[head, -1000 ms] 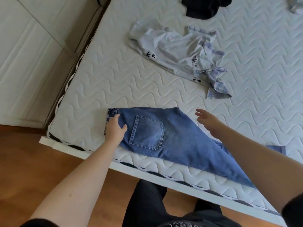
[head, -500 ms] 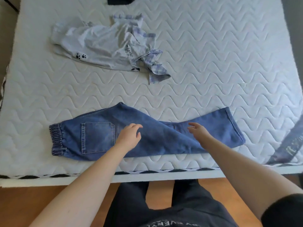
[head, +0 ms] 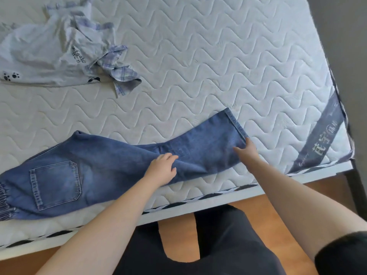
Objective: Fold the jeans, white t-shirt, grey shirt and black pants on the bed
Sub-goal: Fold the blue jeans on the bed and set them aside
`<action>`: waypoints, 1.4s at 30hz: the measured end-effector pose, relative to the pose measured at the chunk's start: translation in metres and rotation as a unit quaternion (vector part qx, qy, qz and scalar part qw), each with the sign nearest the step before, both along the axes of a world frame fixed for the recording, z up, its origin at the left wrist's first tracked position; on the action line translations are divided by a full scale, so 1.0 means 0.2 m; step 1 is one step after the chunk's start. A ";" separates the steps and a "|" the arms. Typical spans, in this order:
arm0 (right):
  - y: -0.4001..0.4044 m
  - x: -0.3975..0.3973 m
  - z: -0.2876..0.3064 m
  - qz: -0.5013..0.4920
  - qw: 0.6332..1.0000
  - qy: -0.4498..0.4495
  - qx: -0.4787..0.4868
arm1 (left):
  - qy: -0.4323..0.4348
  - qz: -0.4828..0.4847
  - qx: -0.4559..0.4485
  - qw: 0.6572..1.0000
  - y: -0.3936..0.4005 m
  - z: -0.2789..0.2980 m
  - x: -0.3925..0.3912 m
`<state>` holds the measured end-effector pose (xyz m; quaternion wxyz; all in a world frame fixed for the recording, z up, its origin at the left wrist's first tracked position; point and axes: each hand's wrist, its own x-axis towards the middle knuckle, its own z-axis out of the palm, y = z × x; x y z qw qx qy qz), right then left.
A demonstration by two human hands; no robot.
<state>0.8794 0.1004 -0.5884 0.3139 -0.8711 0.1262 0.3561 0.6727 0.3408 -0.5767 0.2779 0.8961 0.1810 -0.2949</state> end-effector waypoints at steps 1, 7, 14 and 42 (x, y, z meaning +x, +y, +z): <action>-0.03 0.04 -0.02 0.023 0.999 -0.010 -0.029 | 0.016 -0.017 0.011 1.000 -0.03 -0.03 0.02; -0.11 0.15 -0.12 0.059 0.995 0.062 -0.049 | 0.105 -0.078 0.054 0.990 -0.15 -0.12 0.02; -0.06 0.03 -0.13 0.047 0.991 0.124 0.012 | 0.099 -0.082 0.046 0.991 -0.18 -0.11 0.05; 1.25 -1.37 0.79 0.157 0.956 0.053 0.243 | -0.090 0.687 -0.451 0.563 0.53 0.65 -0.76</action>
